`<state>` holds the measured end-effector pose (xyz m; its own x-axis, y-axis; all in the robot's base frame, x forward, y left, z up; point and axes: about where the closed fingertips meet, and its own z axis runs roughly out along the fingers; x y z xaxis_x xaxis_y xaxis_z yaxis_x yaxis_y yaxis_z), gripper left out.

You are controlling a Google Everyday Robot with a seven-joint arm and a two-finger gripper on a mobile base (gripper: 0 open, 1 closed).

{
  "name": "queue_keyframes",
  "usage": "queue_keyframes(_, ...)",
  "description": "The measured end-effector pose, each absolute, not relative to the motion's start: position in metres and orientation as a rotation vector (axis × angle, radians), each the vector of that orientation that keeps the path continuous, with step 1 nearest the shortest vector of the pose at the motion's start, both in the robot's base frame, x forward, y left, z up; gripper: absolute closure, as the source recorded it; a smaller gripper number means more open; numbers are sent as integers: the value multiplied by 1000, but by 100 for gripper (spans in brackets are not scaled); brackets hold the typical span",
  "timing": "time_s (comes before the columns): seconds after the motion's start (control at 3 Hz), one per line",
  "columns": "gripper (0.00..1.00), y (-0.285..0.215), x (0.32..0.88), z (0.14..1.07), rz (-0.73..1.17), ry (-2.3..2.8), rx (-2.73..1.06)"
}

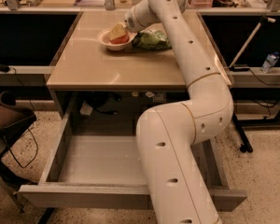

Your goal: Place apple into top drawer

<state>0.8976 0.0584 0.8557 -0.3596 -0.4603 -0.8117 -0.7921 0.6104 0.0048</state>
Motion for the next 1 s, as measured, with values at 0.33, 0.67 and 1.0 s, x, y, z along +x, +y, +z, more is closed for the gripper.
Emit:
queue_keyframes(0.33, 89, 58, 898, 856, 512, 2014, -987)
queue_keyframes(0.67, 100, 52, 897, 867, 502, 2000, -982)
queue_keyframes(1.0, 100, 41, 891, 897, 481, 1966, -975)
